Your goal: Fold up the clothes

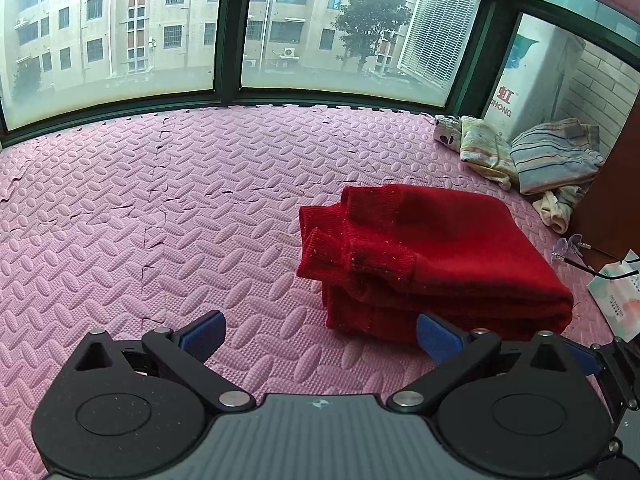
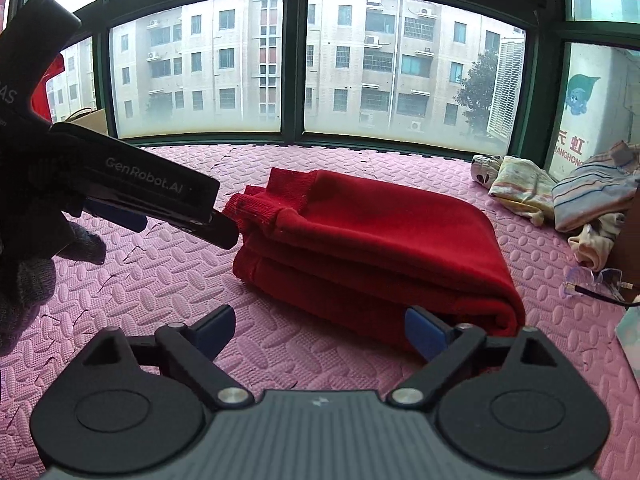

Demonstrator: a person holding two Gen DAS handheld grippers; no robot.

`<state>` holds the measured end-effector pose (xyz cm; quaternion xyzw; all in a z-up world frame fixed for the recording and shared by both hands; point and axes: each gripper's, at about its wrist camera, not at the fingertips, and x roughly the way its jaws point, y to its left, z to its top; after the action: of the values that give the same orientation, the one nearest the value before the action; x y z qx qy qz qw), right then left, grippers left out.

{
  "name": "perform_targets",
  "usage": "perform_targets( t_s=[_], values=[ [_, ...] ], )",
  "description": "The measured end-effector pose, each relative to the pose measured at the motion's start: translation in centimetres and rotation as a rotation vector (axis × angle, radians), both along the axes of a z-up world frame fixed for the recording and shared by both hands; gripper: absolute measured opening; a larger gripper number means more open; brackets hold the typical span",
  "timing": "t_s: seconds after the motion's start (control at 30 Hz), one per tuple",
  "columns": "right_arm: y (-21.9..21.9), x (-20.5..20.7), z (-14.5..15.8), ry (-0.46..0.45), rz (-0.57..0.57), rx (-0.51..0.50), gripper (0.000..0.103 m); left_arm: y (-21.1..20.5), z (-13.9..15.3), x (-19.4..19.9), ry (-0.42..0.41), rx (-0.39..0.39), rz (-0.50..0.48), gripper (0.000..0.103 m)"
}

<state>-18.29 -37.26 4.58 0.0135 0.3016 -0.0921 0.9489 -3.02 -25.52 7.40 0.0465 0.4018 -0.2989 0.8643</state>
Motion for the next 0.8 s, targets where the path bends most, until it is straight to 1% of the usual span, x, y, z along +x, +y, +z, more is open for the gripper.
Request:
perform_targets(
  t_s=[0.23,0.43,0.8],
  values=[
    [-0.1,-0.6,-0.2,0.014,-0.049,0.005,0.103,0.5,0.1,-1.7,-0.033,0.012,-0.009,0.103],
    [-0.5,-1.1,-0.2,0.021,-0.089,0.026,0.103,0.6,0.1,-2.7,-0.070,0.035,-0.023,0.103],
    [-0.9,-1.6,0.2,0.025,-0.133,0.023,0.103,0.7,-0.5,-4.1,-0.085,0.057,-0.043,0.103]
  ],
)
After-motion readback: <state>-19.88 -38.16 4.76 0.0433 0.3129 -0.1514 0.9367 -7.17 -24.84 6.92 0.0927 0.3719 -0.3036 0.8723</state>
